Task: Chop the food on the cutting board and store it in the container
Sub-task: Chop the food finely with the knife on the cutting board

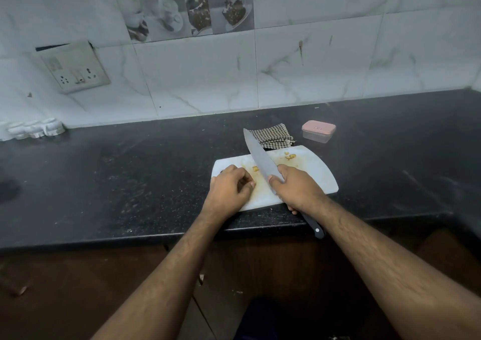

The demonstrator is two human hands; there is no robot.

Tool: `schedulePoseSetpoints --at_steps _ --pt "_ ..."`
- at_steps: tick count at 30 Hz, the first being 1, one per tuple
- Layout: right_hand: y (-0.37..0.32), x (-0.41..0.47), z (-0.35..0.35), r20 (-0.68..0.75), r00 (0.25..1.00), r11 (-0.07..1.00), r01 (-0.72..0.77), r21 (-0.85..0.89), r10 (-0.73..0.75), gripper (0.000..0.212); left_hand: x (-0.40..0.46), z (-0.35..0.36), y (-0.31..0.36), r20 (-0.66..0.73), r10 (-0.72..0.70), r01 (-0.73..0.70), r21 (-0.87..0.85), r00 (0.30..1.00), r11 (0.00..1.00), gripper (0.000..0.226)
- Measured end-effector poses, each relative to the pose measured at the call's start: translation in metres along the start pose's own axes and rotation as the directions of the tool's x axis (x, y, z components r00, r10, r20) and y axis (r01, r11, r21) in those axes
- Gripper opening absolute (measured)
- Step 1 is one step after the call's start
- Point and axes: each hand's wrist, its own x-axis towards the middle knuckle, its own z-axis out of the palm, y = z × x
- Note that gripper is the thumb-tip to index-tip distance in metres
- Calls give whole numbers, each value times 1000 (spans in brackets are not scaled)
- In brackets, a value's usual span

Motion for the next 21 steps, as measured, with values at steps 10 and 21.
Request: schedulePoseSetpoints --at_steps 10,21 --pt "-3 -1 0 -5 1000 999 -19 -30 19 50 9 3 -10 92 -182 200 -261 979 944 13" --pt "-9 -1 1 -45 998 965 34 -260 -48 31 5 2 -11 0 -161 153 -314 987 937 4"
